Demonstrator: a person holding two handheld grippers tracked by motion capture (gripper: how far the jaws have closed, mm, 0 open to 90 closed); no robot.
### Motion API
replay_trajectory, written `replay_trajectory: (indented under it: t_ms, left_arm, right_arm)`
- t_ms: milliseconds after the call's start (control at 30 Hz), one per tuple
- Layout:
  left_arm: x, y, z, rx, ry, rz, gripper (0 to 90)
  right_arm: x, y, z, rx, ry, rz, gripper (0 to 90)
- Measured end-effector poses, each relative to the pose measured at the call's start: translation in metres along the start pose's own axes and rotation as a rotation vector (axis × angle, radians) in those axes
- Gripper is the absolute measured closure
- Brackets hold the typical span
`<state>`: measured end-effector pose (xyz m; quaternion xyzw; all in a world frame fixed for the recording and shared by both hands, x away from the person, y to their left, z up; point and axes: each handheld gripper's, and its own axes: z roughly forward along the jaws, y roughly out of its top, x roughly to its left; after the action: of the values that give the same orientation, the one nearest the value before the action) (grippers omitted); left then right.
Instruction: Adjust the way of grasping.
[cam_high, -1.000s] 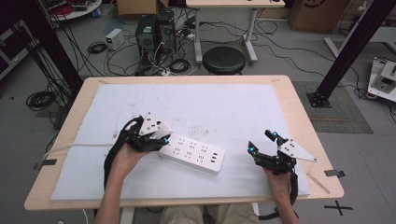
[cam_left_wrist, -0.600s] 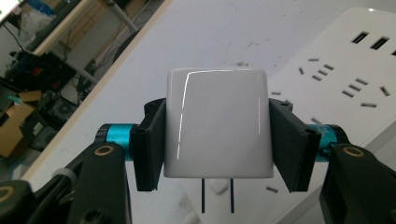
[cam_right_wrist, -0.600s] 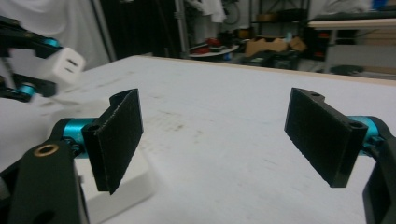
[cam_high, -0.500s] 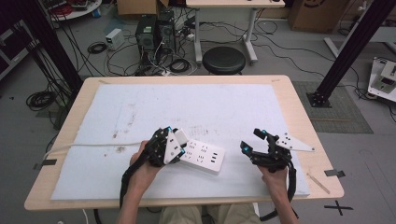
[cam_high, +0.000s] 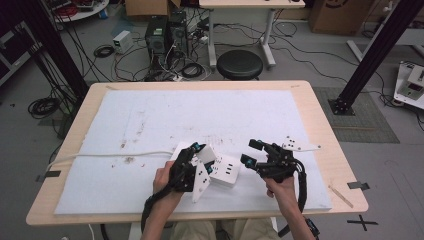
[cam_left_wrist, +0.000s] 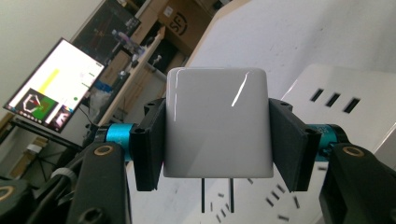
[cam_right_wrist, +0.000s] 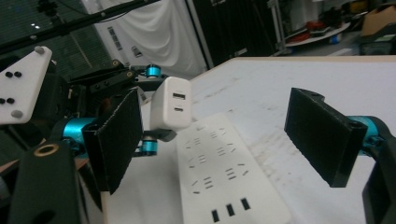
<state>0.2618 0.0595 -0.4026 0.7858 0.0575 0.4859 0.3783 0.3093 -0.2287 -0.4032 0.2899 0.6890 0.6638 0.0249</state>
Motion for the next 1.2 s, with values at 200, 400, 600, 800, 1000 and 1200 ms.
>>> replay_trajectory:
  t_ms: [200, 400, 600, 800, 1000, 1200]
  left_arm:
    - [-0.013, 0.011, 0.002, -0.051, 0.041, 0.071, 42.4]
    - [-0.019, 0.015, 0.000, -0.083, 0.083, 0.122, 42.4]
    - [-0.025, 0.018, -0.003, -0.110, 0.098, 0.171, 42.4]
    - [-0.029, 0.021, -0.007, -0.140, 0.107, 0.183, 42.4]
    - [-0.032, 0.024, -0.008, -0.156, 0.100, 0.196, 42.4]
    - [-0.033, 0.026, -0.008, -0.176, 0.097, 0.193, 42.4]
  right_arm:
    - [0.008, 0.004, 0.009, 0.041, 0.039, -0.039, 19.9]
    - [0.013, 0.004, 0.017, 0.065, 0.066, -0.068, 19.9]
    - [0.018, 0.003, 0.022, 0.082, 0.092, -0.113, 26.0]
    - [0.020, 0.002, 0.027, 0.106, 0.104, -0.129, 26.1]
    - [0.021, 0.001, 0.031, 0.117, 0.123, -0.130, 28.7]
    - [0.021, 0.001, 0.033, 0.115, 0.150, -0.123, 35.6]
